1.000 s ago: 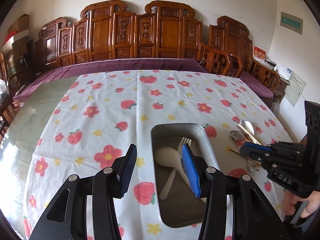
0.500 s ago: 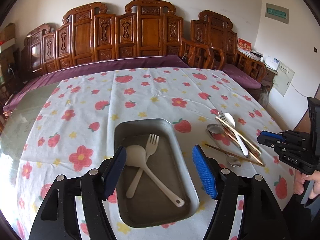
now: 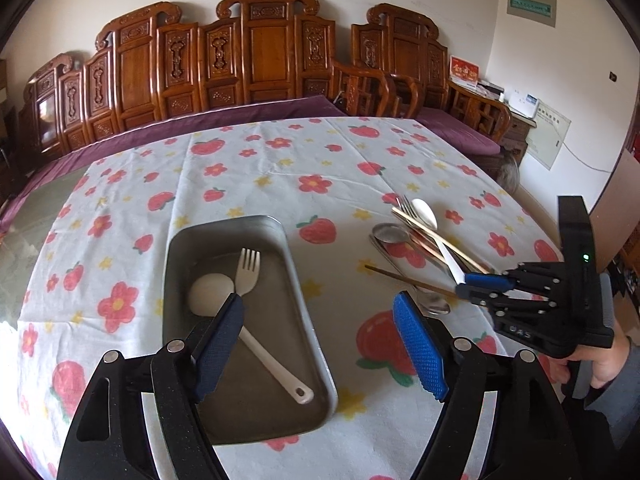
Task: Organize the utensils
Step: 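Move the right gripper back to the utensil pile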
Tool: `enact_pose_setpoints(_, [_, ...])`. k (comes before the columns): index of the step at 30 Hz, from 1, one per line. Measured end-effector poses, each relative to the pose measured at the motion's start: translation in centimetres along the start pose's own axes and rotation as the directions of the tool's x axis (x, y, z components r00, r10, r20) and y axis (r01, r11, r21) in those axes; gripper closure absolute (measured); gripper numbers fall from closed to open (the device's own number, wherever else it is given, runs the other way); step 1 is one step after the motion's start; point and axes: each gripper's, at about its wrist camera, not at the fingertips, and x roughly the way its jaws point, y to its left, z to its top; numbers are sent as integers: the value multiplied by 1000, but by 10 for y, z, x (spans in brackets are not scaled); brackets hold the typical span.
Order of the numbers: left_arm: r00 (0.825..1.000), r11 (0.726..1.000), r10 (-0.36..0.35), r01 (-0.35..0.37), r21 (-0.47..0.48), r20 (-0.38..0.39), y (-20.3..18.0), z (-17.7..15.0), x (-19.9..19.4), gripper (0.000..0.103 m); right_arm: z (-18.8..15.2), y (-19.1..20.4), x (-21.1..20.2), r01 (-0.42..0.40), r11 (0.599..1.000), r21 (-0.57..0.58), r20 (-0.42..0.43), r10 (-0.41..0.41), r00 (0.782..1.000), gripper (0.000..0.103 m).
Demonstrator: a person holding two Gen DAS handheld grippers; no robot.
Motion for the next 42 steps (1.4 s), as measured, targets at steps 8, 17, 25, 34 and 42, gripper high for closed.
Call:
enact_pose_setpoints(8, [1000, 1000, -17, 17, 23, -12, -15, -5, 6, 29, -7, -4, 20, 37, 999, -25, -74, -39, 997, 83])
enact_pose_setpoints(17, [1000, 1000, -15, 15, 19, -9, -22, -8, 8, 29, -11, 1, 16, 25, 998, -65, -68, -29, 997, 97])
enact_pose_setpoints(25, [1000, 999, 26, -26, 31, -1, -37, -10, 13, 29, -1, -25, -17, -1, 998, 60, 61, -3, 998, 97])
enact_pose_setpoints(34, [998, 997, 37, -33, 76, -44, -70, -6, 39, 29, -2, -64, -42, -82, 981, 178, 146, 56, 988, 103])
enact_pose_setpoints(42, [989, 998, 52, -48, 30, -135, -75, -7, 79, 29, -3, -78, -36, -119, 971, 208, 131, 93, 987, 102])
